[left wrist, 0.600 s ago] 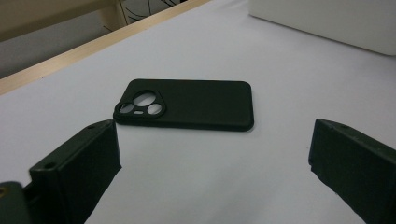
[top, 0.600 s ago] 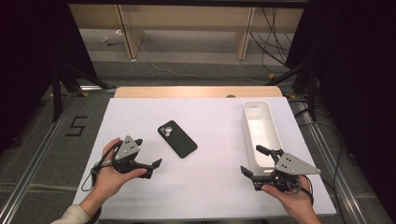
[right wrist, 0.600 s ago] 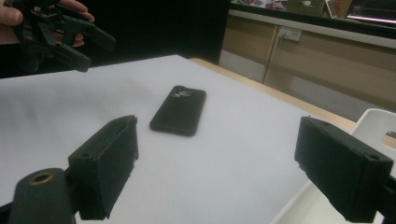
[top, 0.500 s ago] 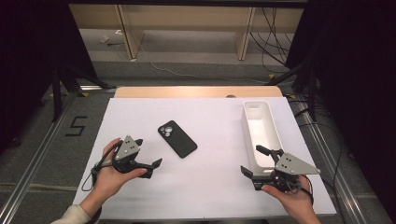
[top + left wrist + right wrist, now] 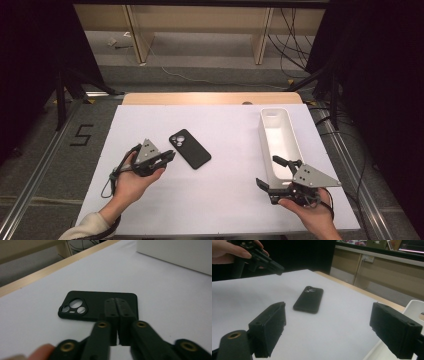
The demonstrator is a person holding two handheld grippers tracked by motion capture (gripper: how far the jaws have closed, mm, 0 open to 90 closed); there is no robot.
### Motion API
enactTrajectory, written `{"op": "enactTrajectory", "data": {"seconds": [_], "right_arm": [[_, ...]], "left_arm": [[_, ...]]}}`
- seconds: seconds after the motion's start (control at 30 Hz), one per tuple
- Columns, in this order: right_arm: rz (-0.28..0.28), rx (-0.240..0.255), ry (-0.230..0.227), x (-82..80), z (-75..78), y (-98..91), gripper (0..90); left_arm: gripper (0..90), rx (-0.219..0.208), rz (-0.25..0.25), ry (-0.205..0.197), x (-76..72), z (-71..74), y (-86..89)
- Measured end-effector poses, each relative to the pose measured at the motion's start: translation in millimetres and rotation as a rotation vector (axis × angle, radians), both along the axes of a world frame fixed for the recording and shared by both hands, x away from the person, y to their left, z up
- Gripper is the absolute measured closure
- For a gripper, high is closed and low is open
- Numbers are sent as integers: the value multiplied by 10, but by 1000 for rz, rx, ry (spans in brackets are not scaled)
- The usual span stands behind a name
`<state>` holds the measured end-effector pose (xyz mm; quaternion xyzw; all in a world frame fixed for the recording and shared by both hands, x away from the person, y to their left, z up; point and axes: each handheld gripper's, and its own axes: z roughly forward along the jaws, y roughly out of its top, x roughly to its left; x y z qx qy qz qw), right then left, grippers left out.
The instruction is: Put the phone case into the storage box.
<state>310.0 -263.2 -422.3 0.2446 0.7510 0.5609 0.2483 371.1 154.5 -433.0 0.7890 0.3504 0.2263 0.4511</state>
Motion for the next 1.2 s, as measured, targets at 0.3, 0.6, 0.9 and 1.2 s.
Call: {"op": "enactTrajectory", "data": {"seconds": [0.3,0.6,0.9,1.2], "right_arm": [[2,1,2,7,-10,4,150],[5,5,-1,7,-10,1,150],[2,6,-3,3,-2,10,151],[2,5,-3,11,-13,8,151]], "left_arm": [[898,62,-26,56,373,-71,-420],[897,96,-37,104,688,-227,-697],[898,104,-46,137,837,-332,-875],[898,127,-63,147,905,-434,-1030]]}}
